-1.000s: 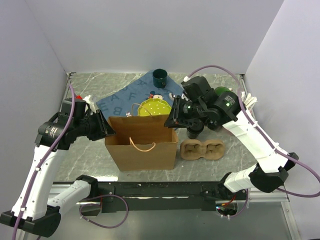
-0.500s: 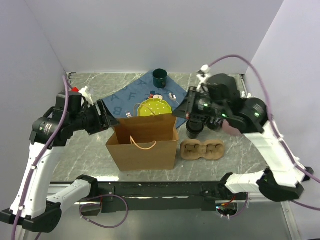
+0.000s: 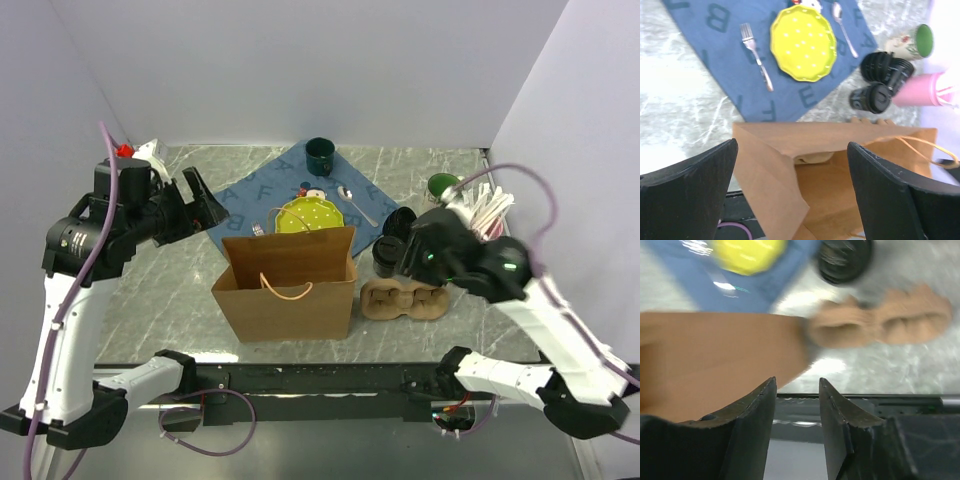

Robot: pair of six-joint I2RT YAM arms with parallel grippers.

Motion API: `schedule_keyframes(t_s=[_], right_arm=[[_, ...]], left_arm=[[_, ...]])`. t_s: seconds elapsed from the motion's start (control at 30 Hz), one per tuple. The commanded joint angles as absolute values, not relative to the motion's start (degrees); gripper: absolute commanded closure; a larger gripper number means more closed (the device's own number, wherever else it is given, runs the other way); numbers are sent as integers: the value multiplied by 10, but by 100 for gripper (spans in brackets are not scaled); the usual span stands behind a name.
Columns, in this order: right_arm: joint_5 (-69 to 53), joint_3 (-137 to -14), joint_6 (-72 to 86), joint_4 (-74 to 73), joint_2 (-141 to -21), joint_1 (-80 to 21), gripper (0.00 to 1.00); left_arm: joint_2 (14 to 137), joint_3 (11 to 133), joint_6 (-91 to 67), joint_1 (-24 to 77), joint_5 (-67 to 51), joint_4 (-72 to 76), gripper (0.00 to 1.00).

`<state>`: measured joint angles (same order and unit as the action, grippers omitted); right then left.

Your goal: Pack the takeout coffee

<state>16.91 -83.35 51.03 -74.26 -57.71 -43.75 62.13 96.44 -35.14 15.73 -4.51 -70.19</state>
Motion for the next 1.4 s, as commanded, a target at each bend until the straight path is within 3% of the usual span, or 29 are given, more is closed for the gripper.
schedule_keyframes(t_s=[0.0,0.33,0.6,1.03,1.13,1.27,1.37], right_arm=[[211,-715,588,-791,-555,-407,52],[217,-527,613,-663,-555,-331,47],[235,-491,639,-560,-570,-293,50],[267,-459,653,-525,-661,-259,53],[271,-449,651,-521,-659,-258,57],[274,-447,618,-519,-670,-253,78],[279,-466,606,-545,-699,-250,81]], left_arm=[[623,962,-337,156,-4,-719,3],[632,970,-320,157,-36,-715,3],[634,958,-308,156,-63,-718,3],[638,965,-298,157,-77,-716,3],[642,968,-298,157,-79,-715,3],[646,976,-294,158,-84,-715,3],[649,980,-295,157,-89,-712,3]])
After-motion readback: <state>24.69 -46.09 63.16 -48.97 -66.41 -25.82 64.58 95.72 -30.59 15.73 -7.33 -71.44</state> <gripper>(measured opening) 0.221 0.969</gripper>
